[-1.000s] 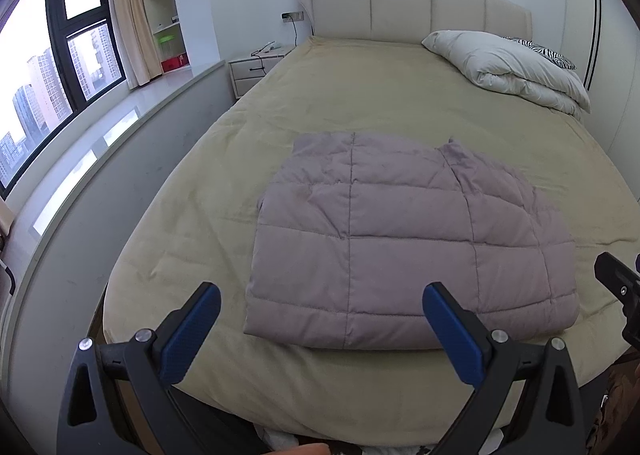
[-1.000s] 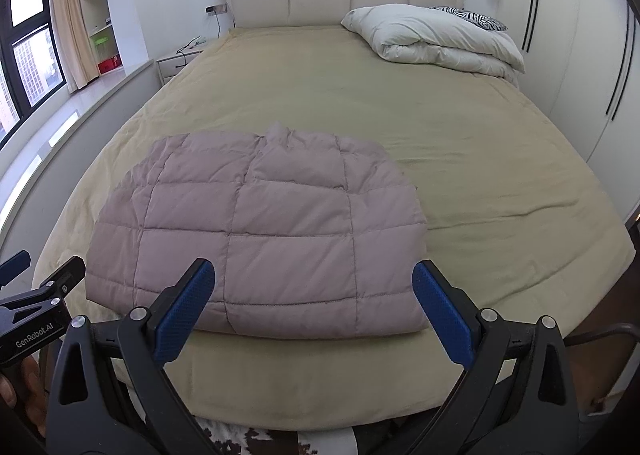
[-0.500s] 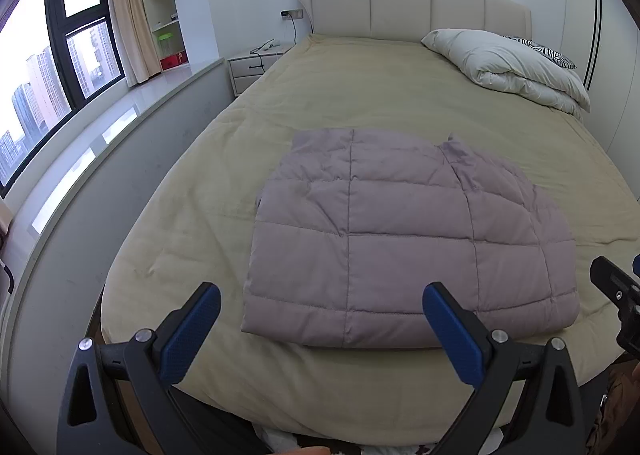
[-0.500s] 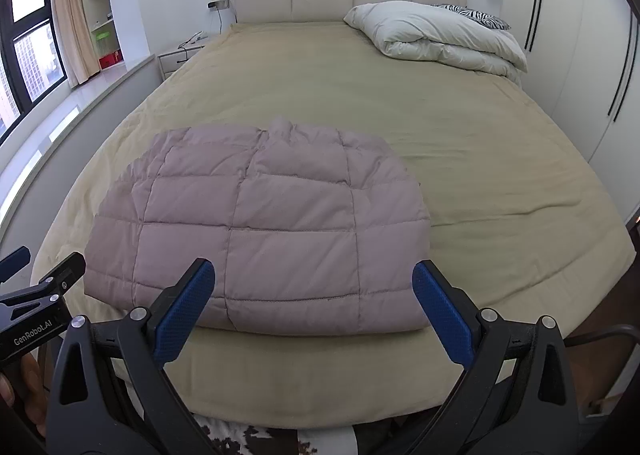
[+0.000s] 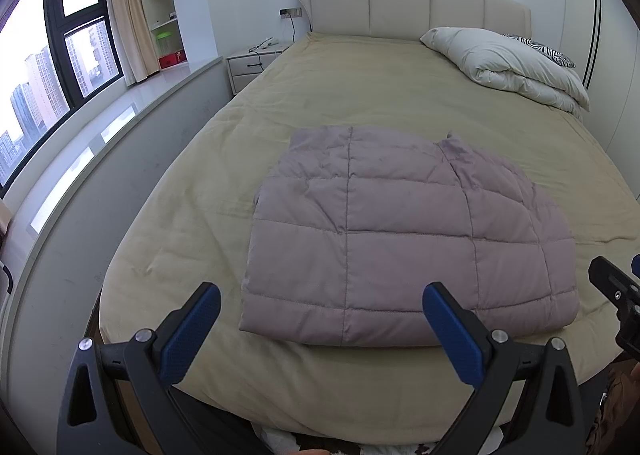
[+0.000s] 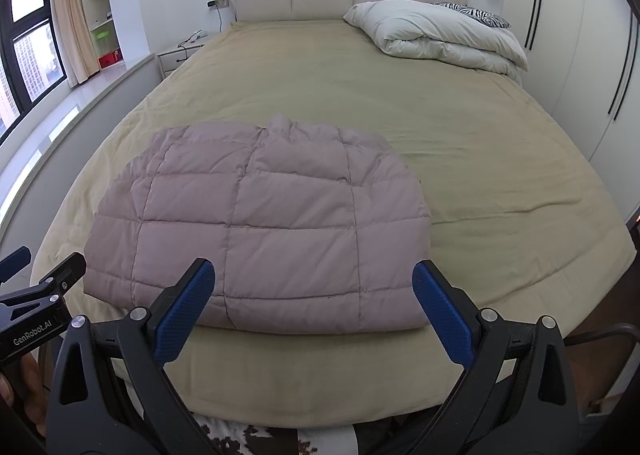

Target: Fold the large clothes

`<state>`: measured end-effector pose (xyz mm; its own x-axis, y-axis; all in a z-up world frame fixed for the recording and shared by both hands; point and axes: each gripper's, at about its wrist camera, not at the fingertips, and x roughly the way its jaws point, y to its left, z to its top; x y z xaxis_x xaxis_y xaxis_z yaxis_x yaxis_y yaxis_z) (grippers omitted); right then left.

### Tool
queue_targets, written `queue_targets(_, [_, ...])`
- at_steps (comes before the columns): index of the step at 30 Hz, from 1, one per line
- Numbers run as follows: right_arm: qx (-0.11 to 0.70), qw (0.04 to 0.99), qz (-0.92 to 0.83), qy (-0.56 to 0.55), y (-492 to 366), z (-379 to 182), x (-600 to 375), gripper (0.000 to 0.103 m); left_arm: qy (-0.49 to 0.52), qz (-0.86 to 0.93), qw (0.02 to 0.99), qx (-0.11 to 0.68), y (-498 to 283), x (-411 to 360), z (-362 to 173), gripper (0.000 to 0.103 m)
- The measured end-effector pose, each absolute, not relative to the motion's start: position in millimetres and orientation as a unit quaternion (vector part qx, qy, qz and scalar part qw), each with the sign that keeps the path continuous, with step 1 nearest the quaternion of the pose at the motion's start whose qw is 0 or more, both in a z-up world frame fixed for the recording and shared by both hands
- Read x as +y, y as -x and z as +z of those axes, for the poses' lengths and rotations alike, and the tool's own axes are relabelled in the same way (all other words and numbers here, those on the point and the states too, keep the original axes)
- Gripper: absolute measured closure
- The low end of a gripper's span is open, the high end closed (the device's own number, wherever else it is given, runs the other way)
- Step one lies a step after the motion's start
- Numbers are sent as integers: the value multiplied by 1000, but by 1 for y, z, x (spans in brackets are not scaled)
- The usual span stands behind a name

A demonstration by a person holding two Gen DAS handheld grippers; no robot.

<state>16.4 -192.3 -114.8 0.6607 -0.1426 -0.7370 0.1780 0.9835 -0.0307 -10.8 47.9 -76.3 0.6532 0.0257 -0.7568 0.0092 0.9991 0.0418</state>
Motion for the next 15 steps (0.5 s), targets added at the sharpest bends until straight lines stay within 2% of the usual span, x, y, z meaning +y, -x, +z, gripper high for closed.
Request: queue_targets(15, [405,910,-88,-23,-17,-117,-192,2,-21,3,909,417,11,49,-78,0])
